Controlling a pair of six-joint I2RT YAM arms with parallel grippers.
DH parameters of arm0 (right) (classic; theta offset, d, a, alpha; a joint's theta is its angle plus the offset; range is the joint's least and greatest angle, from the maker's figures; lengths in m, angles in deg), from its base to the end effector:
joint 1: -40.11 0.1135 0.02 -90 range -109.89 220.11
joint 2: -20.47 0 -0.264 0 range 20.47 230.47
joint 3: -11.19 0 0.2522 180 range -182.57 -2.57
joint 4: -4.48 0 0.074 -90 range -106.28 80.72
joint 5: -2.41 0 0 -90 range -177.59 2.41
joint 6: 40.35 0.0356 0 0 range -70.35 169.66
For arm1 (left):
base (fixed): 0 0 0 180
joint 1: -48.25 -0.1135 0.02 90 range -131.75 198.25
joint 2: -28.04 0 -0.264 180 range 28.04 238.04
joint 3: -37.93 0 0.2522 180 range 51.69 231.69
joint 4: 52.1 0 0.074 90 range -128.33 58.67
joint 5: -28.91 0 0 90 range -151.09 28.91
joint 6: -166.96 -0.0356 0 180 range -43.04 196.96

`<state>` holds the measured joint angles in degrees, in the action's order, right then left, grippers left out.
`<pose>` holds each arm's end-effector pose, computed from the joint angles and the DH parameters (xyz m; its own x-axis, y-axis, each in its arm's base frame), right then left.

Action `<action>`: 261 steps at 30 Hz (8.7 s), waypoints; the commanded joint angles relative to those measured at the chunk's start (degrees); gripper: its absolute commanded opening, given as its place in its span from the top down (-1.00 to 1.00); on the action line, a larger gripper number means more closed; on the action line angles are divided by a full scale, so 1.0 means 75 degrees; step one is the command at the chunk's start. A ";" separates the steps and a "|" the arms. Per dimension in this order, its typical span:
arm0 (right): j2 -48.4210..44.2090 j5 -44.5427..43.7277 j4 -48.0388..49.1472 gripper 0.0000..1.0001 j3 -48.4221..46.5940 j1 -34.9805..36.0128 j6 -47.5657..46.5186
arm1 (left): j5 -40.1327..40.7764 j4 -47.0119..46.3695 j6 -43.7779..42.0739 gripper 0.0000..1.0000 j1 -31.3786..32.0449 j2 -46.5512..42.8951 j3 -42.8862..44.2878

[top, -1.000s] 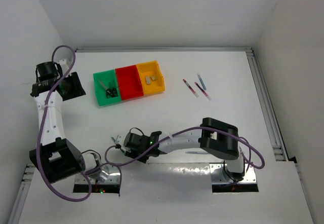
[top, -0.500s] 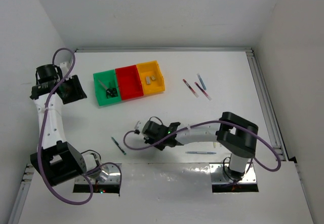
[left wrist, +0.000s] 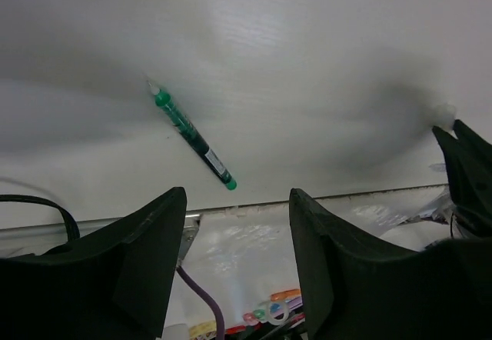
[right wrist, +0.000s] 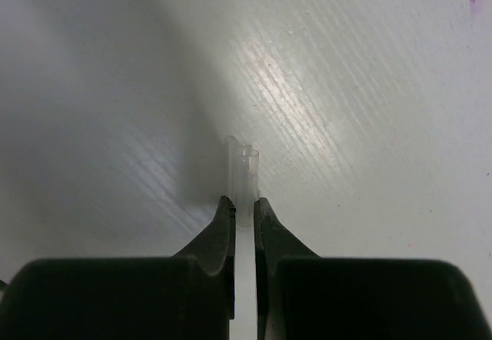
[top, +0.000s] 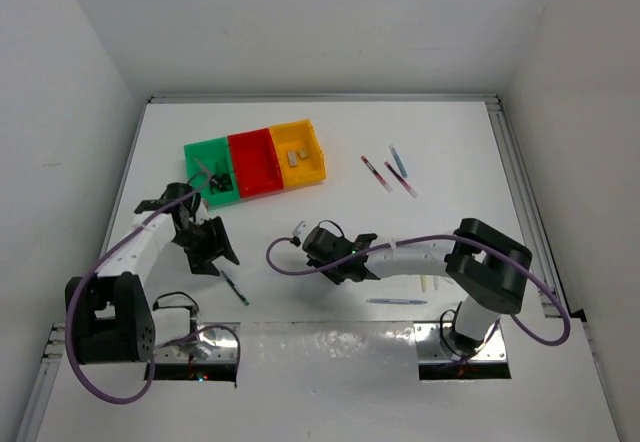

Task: Sort the stationery into containers
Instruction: Pick up the pen from the center of the board, then place the pen cap at the center of the board, then close the pen cap on the pen.

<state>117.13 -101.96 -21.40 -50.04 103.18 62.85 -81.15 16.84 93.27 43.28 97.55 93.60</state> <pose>0.1475 0.2708 0.1343 -0.5717 -0.6370 -0.5171 -0.6976 0.7092 -0.1023 0.1863 0.0039 0.1939 -0.9378 -0.3463 -0.0251 -0.3144 0.8776 -0.3619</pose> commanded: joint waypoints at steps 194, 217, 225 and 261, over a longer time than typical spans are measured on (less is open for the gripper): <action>-0.1333 -0.0150 0.0445 1.00 -0.2514 -0.3828 0.2382 | 0.0074 -0.6149 -0.3408 1.00 0.3312 -0.2343 0.0458; -0.1345 0.2279 0.1765 1.00 -0.4934 -0.2819 0.0209 | -0.2060 -0.5646 -0.0488 1.00 0.3510 0.0047 0.2111; -0.1123 0.2362 0.2330 1.00 -0.4630 -0.2796 0.0667 | -0.1885 -0.5752 -0.0441 1.00 0.3663 0.0048 0.2017; -0.1228 0.2080 0.2038 1.00 -0.3844 -0.2632 0.0749 | -0.1545 -0.5599 -0.0558 1.00 0.3745 0.0001 0.2088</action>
<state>109.89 -86.09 -7.74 -79.35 83.03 67.85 -93.39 -23.40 89.27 70.80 98.60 107.74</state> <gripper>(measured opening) 0.047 0.075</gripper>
